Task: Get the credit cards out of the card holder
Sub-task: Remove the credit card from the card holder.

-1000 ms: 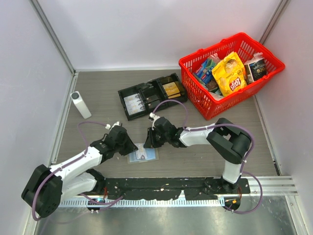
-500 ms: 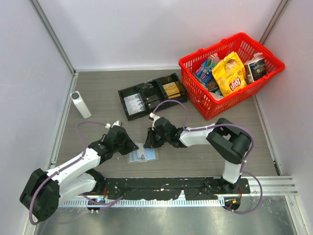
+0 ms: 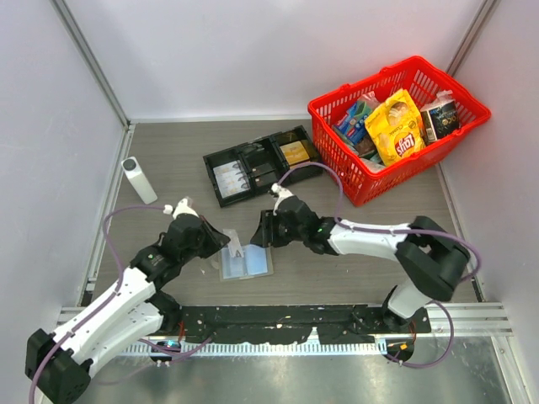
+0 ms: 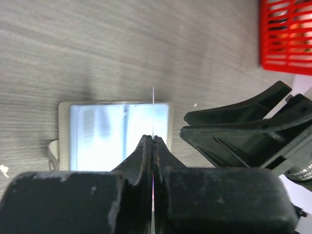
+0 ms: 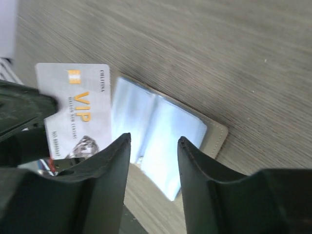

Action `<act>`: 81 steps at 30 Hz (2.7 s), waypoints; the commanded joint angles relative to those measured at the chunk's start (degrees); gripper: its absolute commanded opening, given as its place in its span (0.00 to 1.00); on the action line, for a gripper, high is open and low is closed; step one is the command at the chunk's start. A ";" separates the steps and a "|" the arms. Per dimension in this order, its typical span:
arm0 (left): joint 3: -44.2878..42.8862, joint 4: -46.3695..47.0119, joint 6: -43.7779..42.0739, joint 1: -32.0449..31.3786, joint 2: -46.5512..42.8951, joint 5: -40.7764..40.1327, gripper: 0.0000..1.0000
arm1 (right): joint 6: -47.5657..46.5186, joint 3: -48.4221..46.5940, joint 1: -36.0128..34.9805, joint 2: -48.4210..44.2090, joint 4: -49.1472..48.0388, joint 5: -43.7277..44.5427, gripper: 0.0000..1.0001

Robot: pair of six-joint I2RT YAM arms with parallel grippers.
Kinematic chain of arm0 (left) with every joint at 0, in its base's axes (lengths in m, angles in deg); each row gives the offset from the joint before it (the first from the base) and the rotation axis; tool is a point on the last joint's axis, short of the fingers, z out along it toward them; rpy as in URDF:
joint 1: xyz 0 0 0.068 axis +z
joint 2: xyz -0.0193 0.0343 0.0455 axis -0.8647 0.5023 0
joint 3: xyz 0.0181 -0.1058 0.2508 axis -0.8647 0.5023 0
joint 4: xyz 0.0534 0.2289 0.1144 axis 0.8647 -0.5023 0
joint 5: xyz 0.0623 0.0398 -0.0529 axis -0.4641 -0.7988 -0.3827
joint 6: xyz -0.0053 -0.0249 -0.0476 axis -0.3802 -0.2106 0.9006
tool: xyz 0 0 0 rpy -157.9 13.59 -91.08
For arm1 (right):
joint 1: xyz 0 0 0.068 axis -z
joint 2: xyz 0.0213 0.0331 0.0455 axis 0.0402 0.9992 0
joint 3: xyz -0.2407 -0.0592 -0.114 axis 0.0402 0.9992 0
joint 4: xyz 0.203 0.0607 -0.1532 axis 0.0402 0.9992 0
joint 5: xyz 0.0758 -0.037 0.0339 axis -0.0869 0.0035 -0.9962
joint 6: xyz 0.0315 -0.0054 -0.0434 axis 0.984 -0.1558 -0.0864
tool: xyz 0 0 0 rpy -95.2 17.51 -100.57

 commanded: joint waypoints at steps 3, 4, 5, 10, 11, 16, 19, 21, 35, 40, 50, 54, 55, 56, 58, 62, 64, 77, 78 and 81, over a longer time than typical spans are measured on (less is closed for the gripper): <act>-3.52 6.77 2.20 0.29 -6.61 -4.48 0.00 | 4.28 3.45 0.61 -13.01 -8.21 2.85 0.56; -3.43 8.61 2.72 0.29 -7.75 -4.91 0.00 | 4.90 4.84 0.96 -13.99 -10.31 2.15 0.57; -3.35 10.63 3.16 0.29 -8.72 -5.35 0.00 | 6.03 5.55 1.14 -15.83 -11.81 1.62 0.59; -2.99 19.16 5.10 0.29 -11.71 -6.15 0.00 | 9.47 8.72 2.63 -19.97 -19.28 -1.19 0.63; -3.17 21.00 5.36 0.29 -11.89 -5.89 0.00 | 10.43 8.99 2.72 -20.67 -20.08 -1.46 0.63; -3.52 27.43 6.77 0.38 -11.19 -3.87 0.00 | 13.42 10.05 3.95 -22.43 -27.03 -4.44 0.64; -3.43 29.45 8.09 0.29 -10.40 -2.20 0.00 | 13.69 9.34 4.39 -22.35 -28.44 -5.76 0.64; -3.26 30.60 9.05 0.29 -10.13 -1.41 0.00 | 14.04 8.99 4.56 -22.00 -29.92 -6.64 0.63; -2.99 32.80 11.43 0.29 -10.92 1.85 0.00 | 14.57 5.39 4.83 -21.47 -32.31 -8.67 0.47; -3.08 32.97 10.47 0.38 -11.45 2.90 0.00 | 14.75 5.04 4.83 -22.08 -32.57 -8.31 0.43; -5.09 32.20 4.68 0.29 -10.22 5.19 0.15 | 9.84 0.56 5.71 -23.57 -24.06 -10.25 0.01; -10.71 21.32 -6.91 0.29 -9.96 6.95 0.47 | 2.46 -5.23 7.37 -24.90 -10.19 -12.26 0.01; -12.99 18.50 -10.16 0.38 -9.35 7.64 0.53 | -1.04 -7.77 7.99 -24.64 -4.42 -12.70 0.01; -15.45 13.95 -13.58 0.29 -8.64 8.17 0.57 | -2.73 -9.19 8.52 -24.46 -2.27 -13.84 0.01; -19.23 8.91 -19.48 0.29 -7.15 9.49 0.65 | -6.68 -12.09 9.48 -24.11 3.62 -15.69 0.01; -26.00 1.88 -30.64 0.29 -3.11 14.84 0.72 | -16.96 -19.73 10.63 -22.88 17.76 -19.29 0.01; -29.70 -1.81 -35.57 0.38 -0.65 16.96 0.74 | -22.94 -22.98 10.72 -22.44 24.36 -19.21 0.01; -47.37 -10.08 -54.91 0.38 13.41 36.19 0.93 | -47.04 -34.87 11.51 -23.22 44.77 -28.17 0.01; -47.55 -10.27 -56.14 0.38 14.29 37.61 0.88 | -48.35 -33.74 11.51 -24.36 44.77 -28.35 0.01; -46.51 -8.34 -58.35 0.38 15.88 40.25 0.82 | -50.46 -31.44 11.51 -26.04 45.12 -28.79 0.01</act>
